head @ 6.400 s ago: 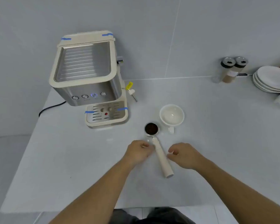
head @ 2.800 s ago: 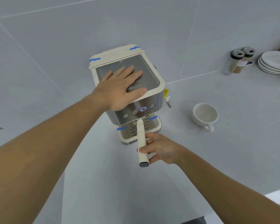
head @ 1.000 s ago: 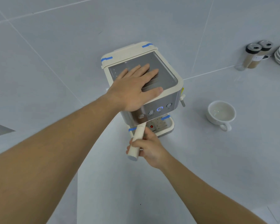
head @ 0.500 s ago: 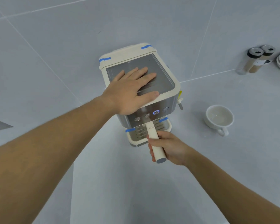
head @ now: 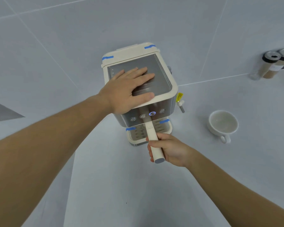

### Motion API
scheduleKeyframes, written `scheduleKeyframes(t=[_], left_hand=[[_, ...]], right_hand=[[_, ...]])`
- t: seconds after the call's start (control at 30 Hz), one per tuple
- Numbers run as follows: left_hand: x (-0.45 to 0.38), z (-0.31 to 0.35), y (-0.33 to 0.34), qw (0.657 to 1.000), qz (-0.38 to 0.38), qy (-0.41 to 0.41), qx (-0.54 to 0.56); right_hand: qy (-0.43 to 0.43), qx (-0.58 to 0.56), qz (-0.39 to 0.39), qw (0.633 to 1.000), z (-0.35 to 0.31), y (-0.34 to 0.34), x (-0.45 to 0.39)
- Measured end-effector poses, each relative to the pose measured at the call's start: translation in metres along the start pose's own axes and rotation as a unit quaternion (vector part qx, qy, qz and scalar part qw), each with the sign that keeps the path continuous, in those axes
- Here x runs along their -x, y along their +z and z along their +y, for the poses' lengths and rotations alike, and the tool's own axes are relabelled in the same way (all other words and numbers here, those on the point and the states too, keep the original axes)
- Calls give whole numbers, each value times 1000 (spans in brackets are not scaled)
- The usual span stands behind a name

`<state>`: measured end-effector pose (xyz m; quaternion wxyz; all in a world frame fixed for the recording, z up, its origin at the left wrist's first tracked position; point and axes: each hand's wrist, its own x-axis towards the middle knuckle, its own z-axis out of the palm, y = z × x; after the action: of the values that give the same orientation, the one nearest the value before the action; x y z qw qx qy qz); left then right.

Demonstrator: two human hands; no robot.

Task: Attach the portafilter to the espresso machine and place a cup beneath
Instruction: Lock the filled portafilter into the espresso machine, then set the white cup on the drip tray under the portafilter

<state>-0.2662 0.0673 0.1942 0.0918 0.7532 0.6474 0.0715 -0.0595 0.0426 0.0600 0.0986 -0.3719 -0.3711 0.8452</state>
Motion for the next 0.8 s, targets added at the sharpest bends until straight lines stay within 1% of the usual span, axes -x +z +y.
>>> scheduleKeyframes(t=[0.13,0.33,0.43,0.53,0.63,0.73,0.8], left_hand=[[1,4,-1,999,14,-14,24],[10,17,-5,998,35,-44,29],[15,27,-2,995,54,-76,47],[23,40,6,989,89,-102,54],[33,54,9,982,108,-125,96],[42,75,13,972,128,-127,149],[51,91,17,959,156,-154,179]], right_hand=[[2,1,25,1000,-1,3,6],[11,65,37,997,-10,-6,22],[6,60,38,997,-15,-12,31],[1,49,38,998,-20,-22,42],[-4,40,46,998,-25,-38,55],[-20,39,44,998,-33,-60,71],[-32,41,43,998,-38,-76,81]])
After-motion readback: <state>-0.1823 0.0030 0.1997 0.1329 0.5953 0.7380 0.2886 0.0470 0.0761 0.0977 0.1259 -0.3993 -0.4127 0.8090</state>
